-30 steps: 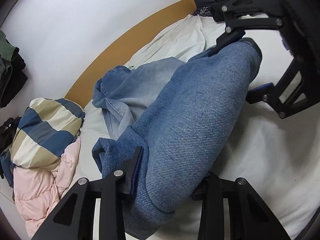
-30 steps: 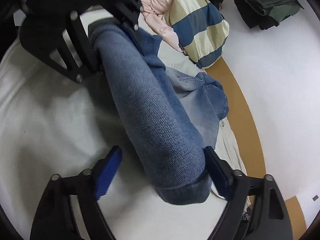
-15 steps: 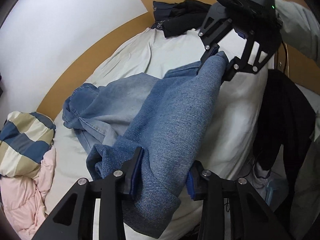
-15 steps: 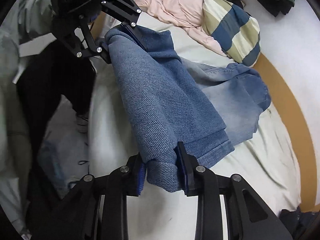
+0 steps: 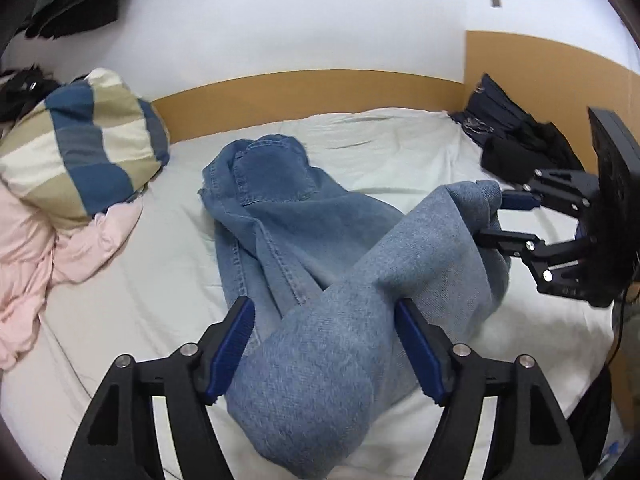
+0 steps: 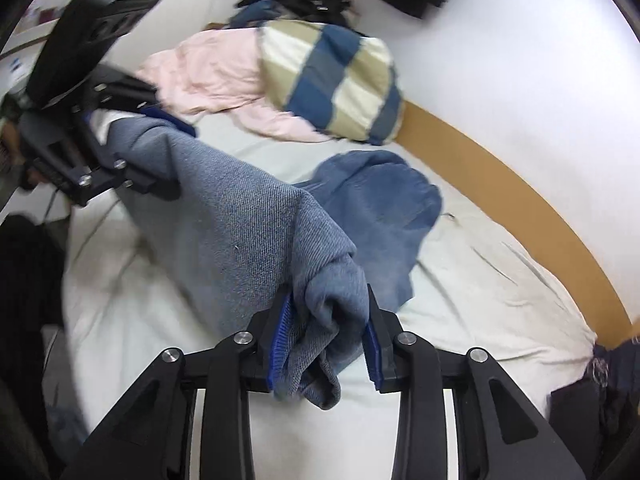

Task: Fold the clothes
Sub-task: 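Grasp the folded denim with the right gripper and lift it, then lower the held denim onto the sheet and open the right gripper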

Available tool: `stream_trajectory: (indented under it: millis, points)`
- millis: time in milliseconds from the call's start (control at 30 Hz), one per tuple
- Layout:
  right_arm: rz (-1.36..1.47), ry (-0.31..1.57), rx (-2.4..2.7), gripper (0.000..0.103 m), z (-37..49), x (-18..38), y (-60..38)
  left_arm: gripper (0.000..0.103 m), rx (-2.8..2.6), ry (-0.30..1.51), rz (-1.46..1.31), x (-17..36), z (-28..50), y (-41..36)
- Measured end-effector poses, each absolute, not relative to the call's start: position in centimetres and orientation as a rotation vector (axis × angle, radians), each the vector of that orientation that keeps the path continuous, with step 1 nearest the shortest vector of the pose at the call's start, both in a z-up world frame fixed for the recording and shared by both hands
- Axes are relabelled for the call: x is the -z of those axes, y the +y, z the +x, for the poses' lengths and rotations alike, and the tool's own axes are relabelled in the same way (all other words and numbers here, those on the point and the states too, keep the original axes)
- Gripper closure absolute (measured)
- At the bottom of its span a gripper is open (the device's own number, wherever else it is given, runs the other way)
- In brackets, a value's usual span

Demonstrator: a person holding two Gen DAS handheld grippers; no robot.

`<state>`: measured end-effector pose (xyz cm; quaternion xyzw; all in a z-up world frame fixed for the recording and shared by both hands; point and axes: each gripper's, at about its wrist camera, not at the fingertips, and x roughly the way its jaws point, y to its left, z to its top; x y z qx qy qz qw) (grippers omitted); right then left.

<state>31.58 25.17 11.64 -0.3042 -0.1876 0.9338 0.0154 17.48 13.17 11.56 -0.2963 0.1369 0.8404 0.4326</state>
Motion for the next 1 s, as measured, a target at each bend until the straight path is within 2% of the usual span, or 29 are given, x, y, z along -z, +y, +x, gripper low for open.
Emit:
stream_trajectory:
  millis: [100, 333, 500, 667, 833, 933, 967, 1000]
  points:
    - [-0.896, -0.475, -2.872, 0.066, 29.3, -11.3, 26.4, 0.011, -2.228, 0.272, -0.749, -10.8, 16.2, 13.1]
    - [-0.931, -0.320, -2.797, 0.065, 24.2, -6.6, 30.3, 0.008, -2.367, 0.366, -0.773, -7.8, 12.9, 16.2]
    - [-0.954, -0.081, -2.852, 0.066, 23.8, -4.9, 33.0, 0.000, -2.373, 0.373, -0.764, -4.9, 10.9, 17.5]
    - [-0.977, -0.072, -2.833, 0.066, 23.8, -4.5, 32.9, 0.000, -2.277, 0.228, -0.919, -3.8, 8.5, 16.6]
    - [-0.914, -0.065, -2.833, 0.062, 24.7, -4.7, 32.9, 0.000, -2.312, 0.258, -0.923, -3.9, 8.8, 16.7]
    - [-0.782, 0.078, -2.877, 0.061, 26.1, -6.2, 33.4, 0.000, -2.330, 0.277, -0.913, -4.0, 9.1, 16.8]
    - [-0.774, 0.142, -2.912, 0.057, 26.2, -6.6, 33.2, 0.000, -2.339, 0.284, -0.912, -3.9, 9.1, 16.9]
    - [-0.821, 0.147, -2.927, 0.047, 25.9, -6.4, 32.6, 0.000, -2.352, 0.289, -0.911, -3.9, 9.3, 16.9]
